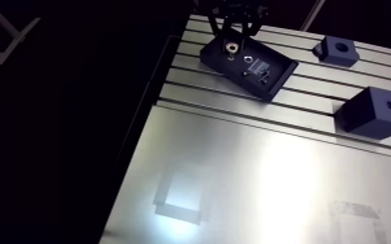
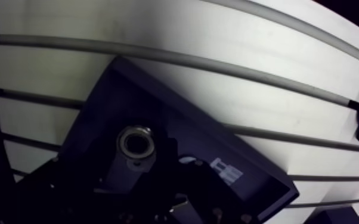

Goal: Pick up the bearing and press it into the housing until flush.

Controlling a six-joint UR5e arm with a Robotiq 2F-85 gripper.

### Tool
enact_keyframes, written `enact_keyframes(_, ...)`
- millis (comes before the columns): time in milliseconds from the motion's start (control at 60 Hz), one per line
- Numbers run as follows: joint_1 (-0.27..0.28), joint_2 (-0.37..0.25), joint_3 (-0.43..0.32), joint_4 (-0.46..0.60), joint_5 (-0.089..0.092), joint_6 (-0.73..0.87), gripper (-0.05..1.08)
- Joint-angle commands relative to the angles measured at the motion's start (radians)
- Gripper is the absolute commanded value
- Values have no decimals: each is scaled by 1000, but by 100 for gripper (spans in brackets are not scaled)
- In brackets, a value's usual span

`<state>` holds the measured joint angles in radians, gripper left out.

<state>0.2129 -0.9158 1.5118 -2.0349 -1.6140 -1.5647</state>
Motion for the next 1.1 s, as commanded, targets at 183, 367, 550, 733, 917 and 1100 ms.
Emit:
enact_keyframes(183,0,-1,0,0,0,-1,50)
enact_keyframes(367,0,1,0,0,-1,-1,52)
enact_keyframes(550,0,1,0,0,1,-1,54)
enact_keyframes(733,0,-1,0,1,1,-1,56)
enact_keyframes(917,-1,-5,0,2,1,-1,57)
enact_keyframes(1100,-1,-14,0,9,-1,-1,57)
